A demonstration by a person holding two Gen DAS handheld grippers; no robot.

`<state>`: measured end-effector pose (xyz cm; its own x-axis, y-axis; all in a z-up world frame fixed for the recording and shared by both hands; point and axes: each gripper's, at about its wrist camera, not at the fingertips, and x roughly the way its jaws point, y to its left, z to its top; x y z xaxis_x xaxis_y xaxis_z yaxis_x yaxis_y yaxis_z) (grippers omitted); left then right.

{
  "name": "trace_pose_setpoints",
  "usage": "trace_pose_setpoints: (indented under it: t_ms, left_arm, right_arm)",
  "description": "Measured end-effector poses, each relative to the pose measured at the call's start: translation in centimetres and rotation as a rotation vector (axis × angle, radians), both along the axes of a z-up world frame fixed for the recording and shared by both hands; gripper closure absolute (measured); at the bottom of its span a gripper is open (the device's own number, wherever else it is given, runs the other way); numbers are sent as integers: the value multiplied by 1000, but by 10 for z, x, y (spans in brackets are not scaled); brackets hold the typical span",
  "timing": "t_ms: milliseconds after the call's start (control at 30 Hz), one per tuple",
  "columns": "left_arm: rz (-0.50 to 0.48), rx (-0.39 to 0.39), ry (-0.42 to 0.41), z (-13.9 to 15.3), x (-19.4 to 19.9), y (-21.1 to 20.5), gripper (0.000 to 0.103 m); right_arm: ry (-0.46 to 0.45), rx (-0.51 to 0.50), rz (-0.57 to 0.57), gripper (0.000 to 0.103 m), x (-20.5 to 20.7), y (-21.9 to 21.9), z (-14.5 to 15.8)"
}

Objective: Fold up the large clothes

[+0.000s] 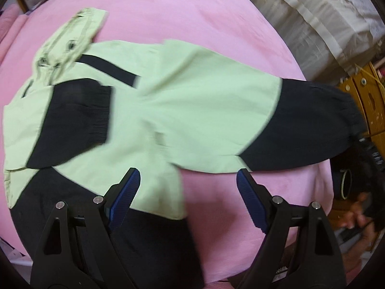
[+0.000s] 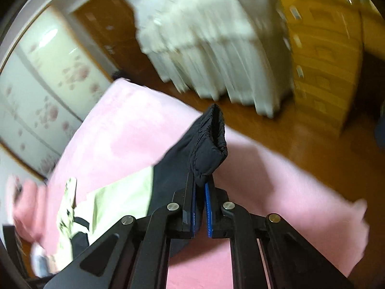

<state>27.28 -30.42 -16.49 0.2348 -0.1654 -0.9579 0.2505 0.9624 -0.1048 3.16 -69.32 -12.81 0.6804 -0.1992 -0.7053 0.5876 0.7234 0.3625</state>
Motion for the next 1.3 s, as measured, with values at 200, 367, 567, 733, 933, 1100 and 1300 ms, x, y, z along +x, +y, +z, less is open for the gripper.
trace_pose_setpoints:
  t_ms: [200,367,567,733,933,1100,1300]
  left_arm:
    - [58,18,-75,27,4,100,23]
    - [99,-3,-101,44,4,199,23]
    - [140,6,-123,53,7,306,23]
    - [197,-21,-114,46,15,376,23]
    - [255,-56,-47,14,19,426,23]
    - [247,-77,-10,-8,23,428,23]
    - [212,-186,12,-21,38,398,23]
  right_arm:
    - [-116,-152,99,97,39,77,75]
    - [-190,-205,199,97,91,181,120]
    - [-144,-271,364,97,165,340,116]
    - [-7,-193,483,97,217,447,40]
    - [275,-1,560,97,263,514,-101]
    - [311,79,534,83,252,518,-142]
    - [303,107,529,39,224,492,-125]
